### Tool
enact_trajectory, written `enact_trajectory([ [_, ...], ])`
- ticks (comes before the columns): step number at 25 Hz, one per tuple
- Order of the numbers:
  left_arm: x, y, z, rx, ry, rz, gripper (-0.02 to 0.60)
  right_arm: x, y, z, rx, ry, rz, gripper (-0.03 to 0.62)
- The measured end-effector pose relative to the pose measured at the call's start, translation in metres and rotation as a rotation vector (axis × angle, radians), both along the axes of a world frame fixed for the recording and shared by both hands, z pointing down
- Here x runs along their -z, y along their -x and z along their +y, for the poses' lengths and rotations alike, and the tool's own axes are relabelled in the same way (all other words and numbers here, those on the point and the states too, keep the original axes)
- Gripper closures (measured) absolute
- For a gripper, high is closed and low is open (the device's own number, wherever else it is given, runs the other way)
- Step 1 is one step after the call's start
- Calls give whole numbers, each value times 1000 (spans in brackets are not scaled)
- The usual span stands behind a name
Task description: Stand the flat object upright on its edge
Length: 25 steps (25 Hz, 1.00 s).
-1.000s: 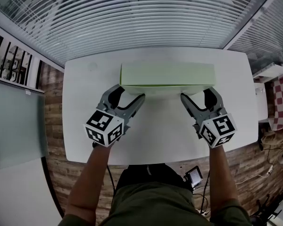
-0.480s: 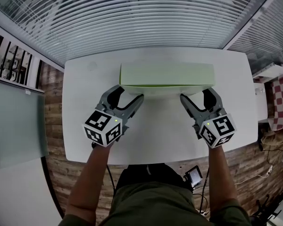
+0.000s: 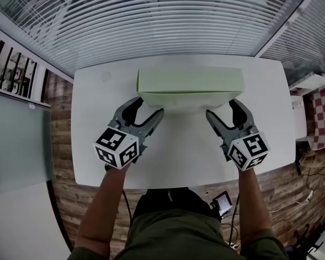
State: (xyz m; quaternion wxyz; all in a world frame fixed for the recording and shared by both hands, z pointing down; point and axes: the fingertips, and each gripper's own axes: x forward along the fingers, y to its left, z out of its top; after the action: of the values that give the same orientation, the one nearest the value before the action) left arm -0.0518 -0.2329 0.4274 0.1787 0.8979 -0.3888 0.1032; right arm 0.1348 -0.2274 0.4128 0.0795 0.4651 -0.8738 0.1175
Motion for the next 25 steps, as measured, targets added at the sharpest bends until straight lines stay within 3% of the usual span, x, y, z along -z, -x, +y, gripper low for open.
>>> enact_trajectory([
  [25, 9, 11, 22, 32, -4, 11, 313, 11, -6, 23, -16, 2, -12, 260],
])
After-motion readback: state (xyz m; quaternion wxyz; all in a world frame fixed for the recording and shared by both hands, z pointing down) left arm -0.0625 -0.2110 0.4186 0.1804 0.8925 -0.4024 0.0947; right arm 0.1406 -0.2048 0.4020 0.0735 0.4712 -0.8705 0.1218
